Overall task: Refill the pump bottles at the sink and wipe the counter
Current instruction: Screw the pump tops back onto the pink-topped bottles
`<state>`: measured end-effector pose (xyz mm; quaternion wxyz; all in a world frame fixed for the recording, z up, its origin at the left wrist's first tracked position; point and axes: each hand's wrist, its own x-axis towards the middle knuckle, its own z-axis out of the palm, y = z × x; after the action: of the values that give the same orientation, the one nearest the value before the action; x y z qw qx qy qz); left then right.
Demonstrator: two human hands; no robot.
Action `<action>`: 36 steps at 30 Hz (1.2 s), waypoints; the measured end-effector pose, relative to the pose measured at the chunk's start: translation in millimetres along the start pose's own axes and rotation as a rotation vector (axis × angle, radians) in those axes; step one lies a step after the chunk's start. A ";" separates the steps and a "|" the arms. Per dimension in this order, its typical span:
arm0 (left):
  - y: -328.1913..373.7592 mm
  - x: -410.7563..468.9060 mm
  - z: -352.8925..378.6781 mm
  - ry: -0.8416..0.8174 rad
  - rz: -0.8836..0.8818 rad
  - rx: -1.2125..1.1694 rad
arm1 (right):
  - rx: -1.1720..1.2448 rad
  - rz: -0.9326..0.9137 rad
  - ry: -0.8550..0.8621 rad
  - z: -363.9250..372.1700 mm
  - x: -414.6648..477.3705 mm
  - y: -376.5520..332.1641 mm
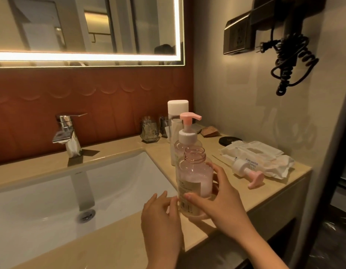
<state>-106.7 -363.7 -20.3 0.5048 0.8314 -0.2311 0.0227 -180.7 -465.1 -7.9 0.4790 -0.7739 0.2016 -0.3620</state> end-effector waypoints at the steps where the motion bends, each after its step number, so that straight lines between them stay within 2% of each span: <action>1: -2.4 0.0 -0.2 -0.008 -0.007 -0.017 | 0.007 -0.005 0.004 1.9 -1.5 -1.0; 7: -3.5 0.7 -5.2 -0.269 0.039 -0.013 | -0.005 -0.010 0.022 13.7 -6.1 -4.0; 12: -5.5 2.2 -7.3 -0.258 0.042 -0.041 | -0.056 -0.027 -0.044 16.3 -4.1 -7.8; 15: -7.3 1.8 -6.9 -0.246 0.074 -0.035 | 0.016 -0.011 -0.134 4.4 -0.3 -14.2; 18: -8.1 1.5 -6.7 -0.249 0.102 -0.031 | -0.006 0.000 -0.066 -13.8 9.8 -13.8; 22: -12.3 3.7 -4.3 -0.237 0.131 -0.019 | -0.296 -0.038 0.268 -38.9 34.1 1.0; 24: -14.3 4.7 -2.5 -0.230 0.152 -0.008 | -0.485 0.011 0.360 -52.0 44.8 13.8; 29: -16.7 5.8 0.2 -0.227 0.166 0.016 | -0.830 0.198 0.373 -70.1 52.5 36.9; 36: -17.9 5.6 0.5 -0.219 0.184 0.017 | -0.999 0.232 0.313 -72.5 58.4 46.1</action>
<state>-94.6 -359.3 -33.9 0.4653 0.8084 -0.3601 -0.0200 -195.4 -568.0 -7.1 0.0534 -0.8169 0.5026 -0.2777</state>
